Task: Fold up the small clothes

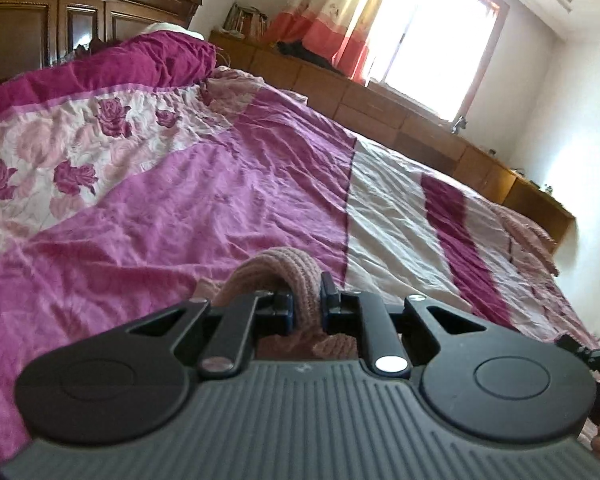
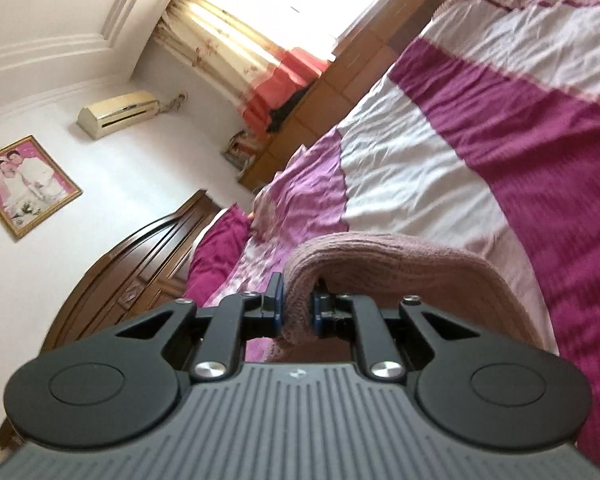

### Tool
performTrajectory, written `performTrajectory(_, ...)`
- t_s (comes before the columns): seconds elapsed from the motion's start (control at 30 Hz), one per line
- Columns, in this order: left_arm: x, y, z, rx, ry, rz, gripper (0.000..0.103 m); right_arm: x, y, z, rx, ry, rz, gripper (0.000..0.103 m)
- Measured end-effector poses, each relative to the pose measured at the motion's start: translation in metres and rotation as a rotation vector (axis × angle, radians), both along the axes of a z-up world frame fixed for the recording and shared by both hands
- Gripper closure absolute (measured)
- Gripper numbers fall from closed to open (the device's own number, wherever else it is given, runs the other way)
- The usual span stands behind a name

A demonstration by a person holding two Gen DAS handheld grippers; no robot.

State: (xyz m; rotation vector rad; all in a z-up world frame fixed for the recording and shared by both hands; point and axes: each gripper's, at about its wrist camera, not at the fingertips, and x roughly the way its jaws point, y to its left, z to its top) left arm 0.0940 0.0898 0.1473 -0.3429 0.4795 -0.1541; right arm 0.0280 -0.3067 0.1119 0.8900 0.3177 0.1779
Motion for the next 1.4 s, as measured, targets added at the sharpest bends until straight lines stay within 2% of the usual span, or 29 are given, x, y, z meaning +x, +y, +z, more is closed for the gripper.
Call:
performTrajectory(0.13,0.032,-0.012,-0.016,0.060,0.043,0.015,0.089,0.036,0.000,-0.017,-0.047,0.037,-0.040,0.088)
performTrajectory(0.47,0.101,-0.032,-0.096,0.197,0.221,0.044,0.088,0.099,0.003,-0.094,-0.147,0.232,-0.115,0.087)
performTrajectory(0.5,0.103,-0.033,-0.100,0.210,0.229,0.044,0.087,0.102,0.002,-0.100,-0.152,0.253,-0.118,0.086)
performTrajectory(0.6,0.102,-0.034,-0.105,0.234,0.228,0.029,0.084,0.105,0.000,-0.112,-0.147,0.288,-0.115,0.069)
performTrajectory(0.67,0.100,-0.035,-0.105,0.245,0.217,0.010,0.080,0.099,-0.003,-0.113,-0.130,0.277,-0.115,0.061)
performTrajectory(0.7,0.099,-0.034,-0.104,0.250,0.218,0.008,0.073,0.096,-0.004,-0.112,-0.124,0.271,-0.112,0.056)
performTrajectory(0.77,0.096,-0.030,-0.102,0.244,0.213,0.005,0.065,0.091,-0.007,-0.109,-0.116,0.256,-0.104,0.052)
performTrajectory(0.97,0.085,-0.023,-0.093,0.184,0.223,-0.030,0.064,0.090,-0.014,-0.099,-0.090,0.261,-0.047,0.049)
performTrajectory(1.23,0.085,-0.033,-0.096,0.195,0.258,-0.134,0.064,0.109,-0.006,-0.098,-0.146,0.305,0.063,0.049)
performTrajectory(1.4,0.105,-0.038,-0.107,0.190,0.288,-0.121,0.064,0.128,-0.016,-0.098,-0.088,0.311,0.014,0.049)
